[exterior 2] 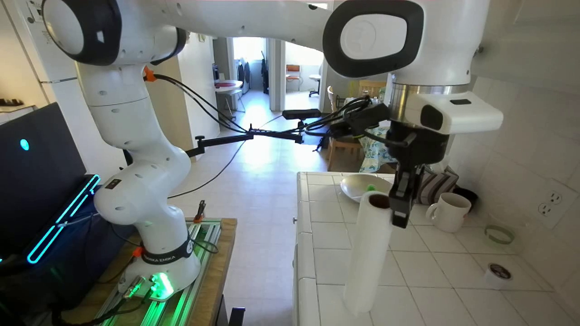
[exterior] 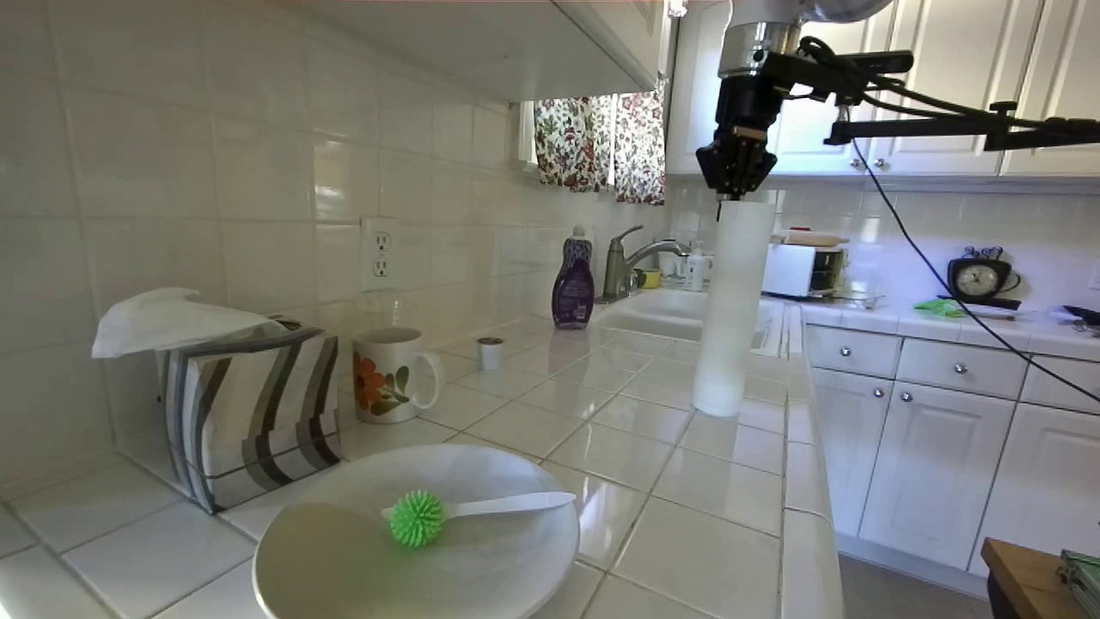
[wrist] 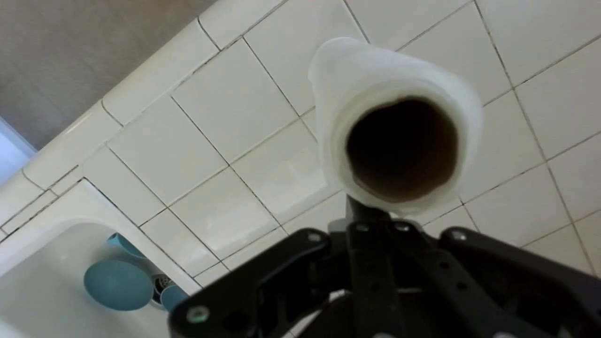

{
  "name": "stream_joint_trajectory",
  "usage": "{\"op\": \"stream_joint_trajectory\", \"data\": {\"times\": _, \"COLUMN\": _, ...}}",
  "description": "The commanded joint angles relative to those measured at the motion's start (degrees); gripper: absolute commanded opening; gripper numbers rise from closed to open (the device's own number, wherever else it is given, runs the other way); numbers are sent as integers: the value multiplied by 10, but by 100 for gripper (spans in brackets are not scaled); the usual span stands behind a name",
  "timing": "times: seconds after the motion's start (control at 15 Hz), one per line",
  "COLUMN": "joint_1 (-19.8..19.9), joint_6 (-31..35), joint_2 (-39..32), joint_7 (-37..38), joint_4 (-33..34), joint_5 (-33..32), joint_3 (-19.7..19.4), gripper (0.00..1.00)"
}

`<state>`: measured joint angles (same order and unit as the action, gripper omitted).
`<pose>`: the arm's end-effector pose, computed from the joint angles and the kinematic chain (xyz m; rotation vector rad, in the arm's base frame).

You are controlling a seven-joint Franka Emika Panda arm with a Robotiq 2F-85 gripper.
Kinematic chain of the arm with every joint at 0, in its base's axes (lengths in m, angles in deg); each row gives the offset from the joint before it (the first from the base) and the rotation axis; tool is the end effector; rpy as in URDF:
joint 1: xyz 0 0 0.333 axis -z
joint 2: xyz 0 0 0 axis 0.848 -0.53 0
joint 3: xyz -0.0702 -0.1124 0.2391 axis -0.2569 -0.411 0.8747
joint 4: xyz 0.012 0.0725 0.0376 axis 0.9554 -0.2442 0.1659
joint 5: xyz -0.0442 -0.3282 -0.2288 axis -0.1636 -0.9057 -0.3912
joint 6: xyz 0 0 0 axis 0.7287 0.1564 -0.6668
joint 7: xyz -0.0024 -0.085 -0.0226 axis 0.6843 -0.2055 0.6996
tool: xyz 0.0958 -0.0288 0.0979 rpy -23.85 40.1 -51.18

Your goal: Unroll one piece of paper from the paper roll

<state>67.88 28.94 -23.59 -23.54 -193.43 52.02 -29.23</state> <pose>0.5253 -0.1934 0.4788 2.9089 -0.9909 0.1404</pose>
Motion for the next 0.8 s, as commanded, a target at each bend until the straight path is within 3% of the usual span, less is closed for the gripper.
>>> {"op": "stream_joint_trajectory", "data": {"times": 0.0, "joint_1": 3, "joint_6": 3, "joint_2": 0, "joint_7": 14, "joint_4": 7, "joint_5": -3, "joint_3": 1, "gripper": 0}}
{"op": "stream_joint_trajectory", "data": {"times": 0.2, "joint_1": 3, "joint_6": 4, "joint_2": -1, "joint_7": 15, "joint_4": 9, "joint_5": -4, "joint_3": 0, "gripper": 0}}
{"op": "stream_joint_trajectory", "data": {"times": 0.27, "joint_1": 4, "joint_6": 5, "joint_2": -1, "joint_7": 19, "joint_4": 11, "joint_5": -8, "joint_3": 1, "gripper": 26}}
{"op": "stream_joint_trajectory", "data": {"times": 0.33, "joint_1": 4, "joint_6": 6, "joint_2": -1, "joint_7": 23, "joint_4": 14, "joint_5": -6, "joint_3": 0, "gripper": 27}}
{"op": "stream_joint_trajectory", "data": {"times": 0.73, "joint_1": 24, "joint_6": 24, "joint_2": 24, "joint_7": 85, "joint_4": 38, "joint_5": -35, "joint_3": -10, "gripper": 67}}
